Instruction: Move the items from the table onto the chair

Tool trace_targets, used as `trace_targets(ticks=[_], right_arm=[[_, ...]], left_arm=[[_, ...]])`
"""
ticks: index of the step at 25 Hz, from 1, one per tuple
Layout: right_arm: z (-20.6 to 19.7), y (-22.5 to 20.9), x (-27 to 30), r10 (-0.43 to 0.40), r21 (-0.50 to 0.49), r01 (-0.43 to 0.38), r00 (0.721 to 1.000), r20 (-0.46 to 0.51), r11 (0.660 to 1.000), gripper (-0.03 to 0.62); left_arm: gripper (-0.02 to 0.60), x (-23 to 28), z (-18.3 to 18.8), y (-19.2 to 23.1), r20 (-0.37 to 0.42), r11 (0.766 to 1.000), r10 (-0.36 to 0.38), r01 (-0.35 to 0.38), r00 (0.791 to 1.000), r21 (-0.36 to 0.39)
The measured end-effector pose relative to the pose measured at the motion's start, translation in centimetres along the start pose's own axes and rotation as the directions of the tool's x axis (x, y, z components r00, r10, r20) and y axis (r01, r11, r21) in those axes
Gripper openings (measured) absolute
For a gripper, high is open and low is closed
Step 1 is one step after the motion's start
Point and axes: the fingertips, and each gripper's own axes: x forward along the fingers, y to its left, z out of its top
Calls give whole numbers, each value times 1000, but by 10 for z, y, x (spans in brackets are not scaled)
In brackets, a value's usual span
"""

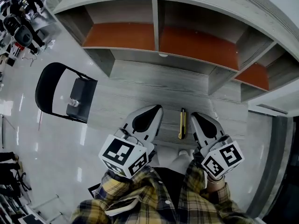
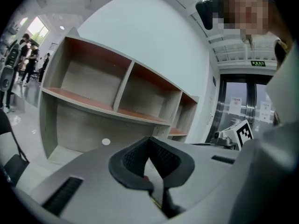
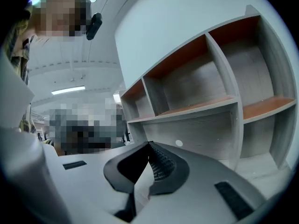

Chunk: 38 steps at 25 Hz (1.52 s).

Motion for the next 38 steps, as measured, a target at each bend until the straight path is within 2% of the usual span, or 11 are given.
trace_targets(ticks=[5,12,15,18,24,25,27,29,35,38], right_arm=[[1,3,21,-144,31,144,990,-1,989,17],[-20,-9,8,-262,44,265,962,-72,963,17],[-31,-15,2,-288,39,293,952,-103,955,18],[-56,-27,2,-298,39,310,936,-185,950,20],[-113,-47,9,-286,101,332,905,-317,938,23],[-119,-50,10,-283,111,335,901,-329,936,29],[-131,-53,14,-272,124,334,893,-357,934,90],[-143,-57,16,-269,126,339,882,-386,932,105],[-188,-72,22,-267,130,369,835,-480,920,159],[-220,-79,26,-264,113,385,791,-552,916,182]], left_arm=[[5,15,2,23,-86,990,-138,139,987,8],[5,24,-11,26,-142,979,-204,202,969,-27],[5,27,-15,22,-150,978,-207,204,967,-35],[5,27,-16,19,-148,980,-197,193,969,-41],[5,26,-17,22,-143,987,-159,155,977,-38],[5,26,-16,22,-140,987,-157,154,978,-35],[5,26,-14,23,-133,988,-151,148,980,-32],[5,25,-15,26,-135,990,-139,136,981,-33],[5,24,-27,30,-161,992,-120,113,980,-48],[5,22,-36,35,-184,994,-106,97,977,-57]])
